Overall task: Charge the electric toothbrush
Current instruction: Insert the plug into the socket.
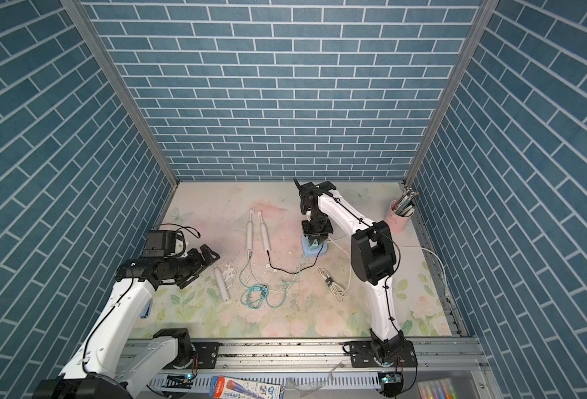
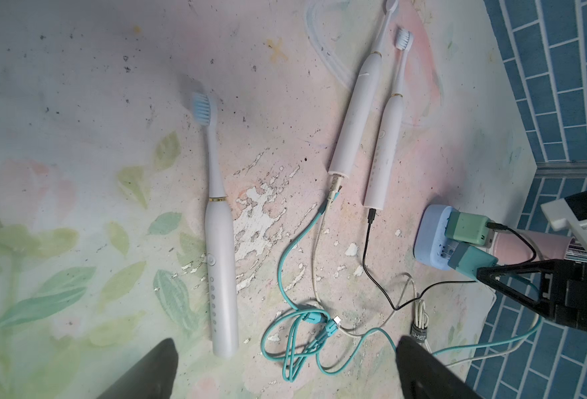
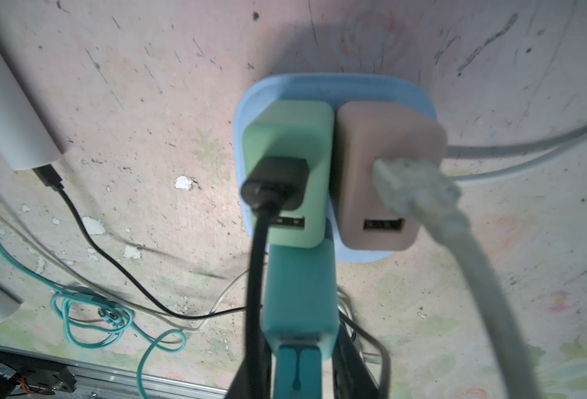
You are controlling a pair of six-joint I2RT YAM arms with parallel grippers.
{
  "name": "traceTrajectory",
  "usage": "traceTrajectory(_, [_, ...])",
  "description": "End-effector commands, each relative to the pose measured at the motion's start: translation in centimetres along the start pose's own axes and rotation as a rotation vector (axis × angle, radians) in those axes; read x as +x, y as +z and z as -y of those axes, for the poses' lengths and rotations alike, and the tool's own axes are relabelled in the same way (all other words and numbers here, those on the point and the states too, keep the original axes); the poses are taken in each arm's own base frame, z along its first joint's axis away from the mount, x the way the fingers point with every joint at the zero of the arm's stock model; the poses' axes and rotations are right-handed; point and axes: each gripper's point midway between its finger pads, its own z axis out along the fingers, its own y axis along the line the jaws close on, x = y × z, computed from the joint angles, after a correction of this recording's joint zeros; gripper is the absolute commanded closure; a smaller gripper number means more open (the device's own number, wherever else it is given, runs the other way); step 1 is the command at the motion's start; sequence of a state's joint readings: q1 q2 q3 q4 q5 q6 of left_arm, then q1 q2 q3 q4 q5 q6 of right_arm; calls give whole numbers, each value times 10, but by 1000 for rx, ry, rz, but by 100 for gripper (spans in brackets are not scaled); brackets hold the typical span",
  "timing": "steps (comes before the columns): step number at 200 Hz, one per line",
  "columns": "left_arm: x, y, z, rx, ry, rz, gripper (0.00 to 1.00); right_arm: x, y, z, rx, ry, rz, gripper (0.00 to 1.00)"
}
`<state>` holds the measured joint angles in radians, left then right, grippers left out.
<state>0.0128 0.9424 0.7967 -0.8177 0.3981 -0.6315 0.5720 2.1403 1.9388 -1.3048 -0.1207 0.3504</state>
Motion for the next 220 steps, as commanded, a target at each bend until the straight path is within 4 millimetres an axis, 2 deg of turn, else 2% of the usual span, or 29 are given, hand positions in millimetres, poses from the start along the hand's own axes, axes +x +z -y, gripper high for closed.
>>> traceTrajectory(1, [2,0,-3,-3,1,-4,0,0,1,0,2,-1,-19,100])
traceTrajectory(63, [2,1,-3,0,-2,-7,1,7,-6,6,31,-15,-45,100])
traceTrajectory(100, [2,0,-3,1,-1,-8,0,9,-8,-1,-5,-12,-58,100])
traceTrajectory(141, [2,1,-3,1,-3,-8,0,15,5,3,7,-20,-104,100])
traceTrajectory(165, [2,1,-3,2,-3,-8,0,14,6,7,28,-25,-100,100])
traceTrajectory(168, [2,1,-3,1,-4,-8,0,14,15,8,37,-22,-124,100])
traceTrajectory(176, [2,1,-3,0,-4,-7,0,13,18,10,48,-21,-130,100])
traceTrajectory(220, [2,1,-4,0,-3,-8,1,9,17,13,62,-20,-135,100])
